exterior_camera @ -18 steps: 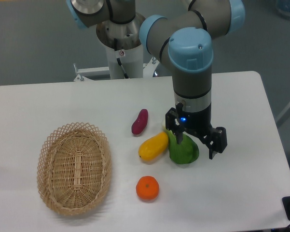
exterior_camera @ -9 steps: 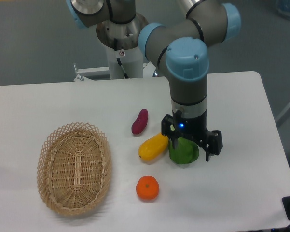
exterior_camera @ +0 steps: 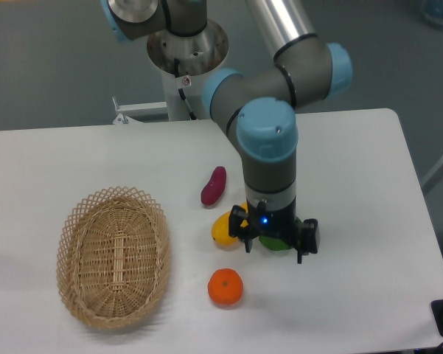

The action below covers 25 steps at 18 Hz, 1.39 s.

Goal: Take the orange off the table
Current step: 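Move the open gripper over the orange tangerine and lower onto it, then close the gripper around the orange tangerine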

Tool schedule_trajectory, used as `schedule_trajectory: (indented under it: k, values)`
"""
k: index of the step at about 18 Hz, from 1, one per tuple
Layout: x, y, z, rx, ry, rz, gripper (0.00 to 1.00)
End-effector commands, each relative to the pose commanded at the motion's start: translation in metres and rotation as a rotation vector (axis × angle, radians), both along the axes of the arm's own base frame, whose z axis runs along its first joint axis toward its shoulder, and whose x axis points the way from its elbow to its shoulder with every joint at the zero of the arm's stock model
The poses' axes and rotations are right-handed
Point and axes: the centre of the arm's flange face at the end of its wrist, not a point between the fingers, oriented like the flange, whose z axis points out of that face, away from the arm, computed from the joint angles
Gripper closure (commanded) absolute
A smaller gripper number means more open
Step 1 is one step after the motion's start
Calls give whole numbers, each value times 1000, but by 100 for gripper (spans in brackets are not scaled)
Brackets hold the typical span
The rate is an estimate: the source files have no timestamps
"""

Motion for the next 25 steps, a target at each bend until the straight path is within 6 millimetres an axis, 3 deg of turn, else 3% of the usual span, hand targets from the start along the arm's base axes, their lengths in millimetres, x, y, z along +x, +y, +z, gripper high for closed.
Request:
schedule_trajectory:
  k: [4, 8, 9, 12, 14, 25]
  values:
    - [6, 13, -23, 1, -44, 91, 0]
    - [6, 16, -1, 48, -37, 246, 0]
    - [8, 14, -4, 47, -46, 276, 0]
    - [6, 16, -46, 8, -91, 370, 0]
    - [4, 18, -61, -6, -106, 383, 0]
    - [18, 37, -87, 25, -216, 419, 0]
